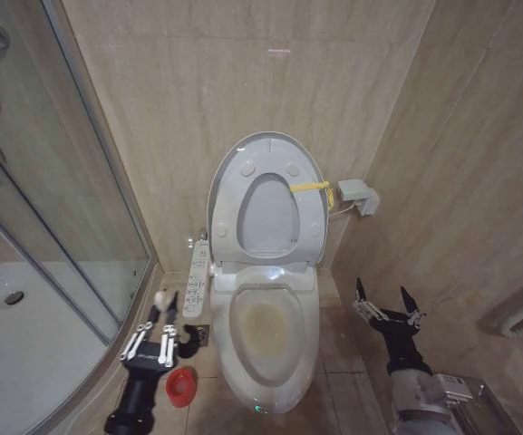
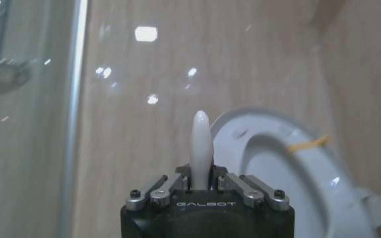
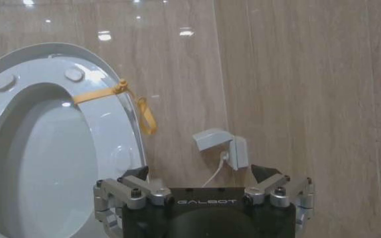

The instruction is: Open the toilet lid, clean the toilet bowl with a toilet brush, close the toilet lid, and flush.

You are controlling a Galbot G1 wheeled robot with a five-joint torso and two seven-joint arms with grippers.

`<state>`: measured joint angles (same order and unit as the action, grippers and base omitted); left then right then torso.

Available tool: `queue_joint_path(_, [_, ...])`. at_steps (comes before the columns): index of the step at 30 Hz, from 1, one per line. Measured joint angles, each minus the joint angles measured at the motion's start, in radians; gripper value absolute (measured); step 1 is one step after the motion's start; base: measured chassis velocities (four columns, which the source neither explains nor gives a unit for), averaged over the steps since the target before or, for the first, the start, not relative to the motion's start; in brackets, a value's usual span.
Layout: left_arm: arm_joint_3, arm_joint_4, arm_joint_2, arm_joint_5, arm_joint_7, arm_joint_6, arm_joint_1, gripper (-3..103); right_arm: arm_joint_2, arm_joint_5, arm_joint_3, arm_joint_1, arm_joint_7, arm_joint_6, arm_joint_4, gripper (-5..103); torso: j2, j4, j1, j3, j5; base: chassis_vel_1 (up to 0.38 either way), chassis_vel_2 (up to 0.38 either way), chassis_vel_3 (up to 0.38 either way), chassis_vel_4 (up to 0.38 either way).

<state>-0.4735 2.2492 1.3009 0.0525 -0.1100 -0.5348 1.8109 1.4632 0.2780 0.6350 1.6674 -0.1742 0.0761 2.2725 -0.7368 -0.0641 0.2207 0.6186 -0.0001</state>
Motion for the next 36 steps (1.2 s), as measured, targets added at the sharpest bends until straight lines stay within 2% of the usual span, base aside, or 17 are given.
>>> queue_joint_path(6, [-0.039,-0.129,0.004,0.048,-0.021,-0.030,-0.030,20,0.000,0.000,0.000,0.000,0.000,0.000,0.000,100,0.000,0.0001,0.000,0.000,-0.0001,0.000,0.000,0.000,0.000])
queue_joint_path(9, [-0.054,-0.251,0.005,0.106,-0.009,-0.086,-0.072,20,0.000,0.000,0.000,0.000,0.000,0.000,0.000,100,0.000,0.0001,0.000,0.000,-0.0001,0.000,0.000,0.000,0.000])
queue_joint_path(12, [-0.056,-0.316,0.007,0.115,-0.007,-0.110,-0.098,20,0.000,0.000,0.000,0.000,0.000,0.000,0.000,100,0.000,0.0001,0.000,0.000,0.0000,0.000,0.000,0.000,0.000])
queue_joint_path(16, [-0.050,-0.409,0.010,0.122,-0.004,-0.140,-0.140,20,0.000,0.000,0.000,0.000,0.000,0.000,0.000,100,0.000,0.0000,0.000,0.000,0.0000,0.000,0.000,0.000,0.000])
queue_joint_path(19, [-0.021,-0.554,0.011,0.149,0.002,-0.176,-0.215,20,0.000,0.000,0.000,0.000,0.000,0.000,0.000,100,0.000,0.0002,0.000,0.000,0.0000,0.000,0.000,0.000,0.000])
queue_joint_path(21, [-0.014,-0.579,0.011,0.150,0.003,-0.184,-0.231,20,0.000,0.000,0.000,0.000,0.000,0.000,0.000,100,0.000,0.0002,0.000,0.000,0.0000,0.000,0.000,0.000,0.000])
queue_joint_path(24, [0.013,-0.680,0.012,0.159,0.012,-0.209,-0.290,20,0.000,0.000,0.000,0.000,0.000,0.000,0.000,100,0.000,0.0001,0.000,0.000,0.0000,0.000,0.000,0.000,0.000])
queue_joint_path(33, [0.045,-0.799,0.011,0.186,0.016,-0.212,-0.381,20,0.000,0.000,0.000,0.000,0.000,0.000,0.000,100,0.000,0.0001,0.000,0.000,0.0002,0.000,0.000,0.000,0.000])
queue_joint_path(36, [0.058,-0.875,0.008,0.186,0.017,-0.216,-0.423,20,0.000,0.000,0.000,0.000,0.000,0.000,0.000,100,0.000,0.0000,0.000,0.000,0.0001,0.000,0.000,0.000,0.000])
